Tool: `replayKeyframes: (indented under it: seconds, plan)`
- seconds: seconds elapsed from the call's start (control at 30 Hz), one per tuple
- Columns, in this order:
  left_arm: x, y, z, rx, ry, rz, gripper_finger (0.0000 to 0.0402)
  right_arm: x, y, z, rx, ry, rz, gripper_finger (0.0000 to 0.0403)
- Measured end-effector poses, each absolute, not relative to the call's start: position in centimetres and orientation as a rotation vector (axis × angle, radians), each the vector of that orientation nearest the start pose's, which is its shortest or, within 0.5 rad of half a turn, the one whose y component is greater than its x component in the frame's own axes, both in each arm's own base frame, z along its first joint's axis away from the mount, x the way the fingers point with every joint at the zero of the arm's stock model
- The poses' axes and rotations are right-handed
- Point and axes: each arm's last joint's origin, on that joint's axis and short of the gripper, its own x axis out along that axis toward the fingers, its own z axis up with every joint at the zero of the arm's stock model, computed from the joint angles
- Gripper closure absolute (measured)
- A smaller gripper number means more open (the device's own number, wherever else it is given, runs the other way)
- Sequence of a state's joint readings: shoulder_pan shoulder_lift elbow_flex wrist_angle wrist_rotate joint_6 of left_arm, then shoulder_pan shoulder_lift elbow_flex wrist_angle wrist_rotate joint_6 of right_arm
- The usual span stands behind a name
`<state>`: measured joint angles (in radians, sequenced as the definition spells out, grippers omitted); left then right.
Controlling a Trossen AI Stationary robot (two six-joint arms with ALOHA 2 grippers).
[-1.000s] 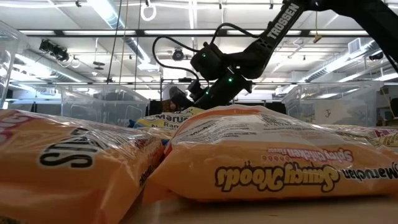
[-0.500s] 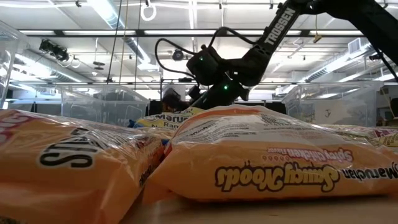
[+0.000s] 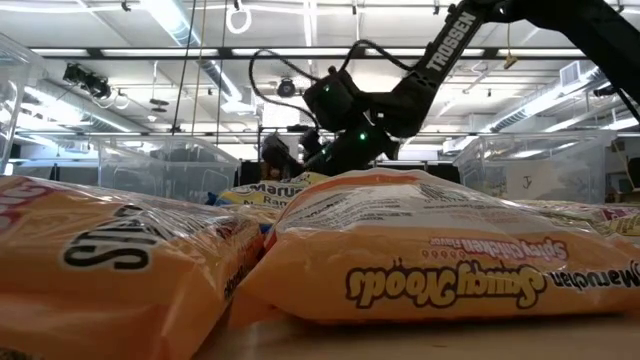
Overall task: Sort Maruchan noodles
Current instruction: Put the green noodle pack into the top right transparent bin
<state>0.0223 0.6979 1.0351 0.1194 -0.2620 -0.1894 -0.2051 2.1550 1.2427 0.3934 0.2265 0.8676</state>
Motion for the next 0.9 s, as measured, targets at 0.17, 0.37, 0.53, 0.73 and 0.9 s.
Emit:
replayKeyframes:
  seconds: [0.17,0.37,0.53,0.73,0.9]
  plan:
    - [11.7,0.7,45.0,-0.221,-0.429,0.134,0.0342,42.8,-9.0,17.2,0.658,0.275,-0.587,0.0397]
    - [11.8,0.5,45.0,-0.152,-0.42,0.08,0.0342,39.3,-7.6,26.5,0.318,0.265,-0.519,0.0399]
    - [11.8,0.5,45.0,-0.101,-0.419,0.09,0.0342,33.6,-6.1,32.8,0.071,0.351,-0.531,0.04]
    - [12.2,0.6,44.8,-0.169,-0.41,0.092,0.0342,24.5,-5.1,37.6,-0.096,0.496,-0.621,0.04]
    - [13.1,1.0,44.6,-0.258,-0.404,0.218,0.0342,17.2,-4.3,39.0,-0.175,0.626,-0.718,0.04]
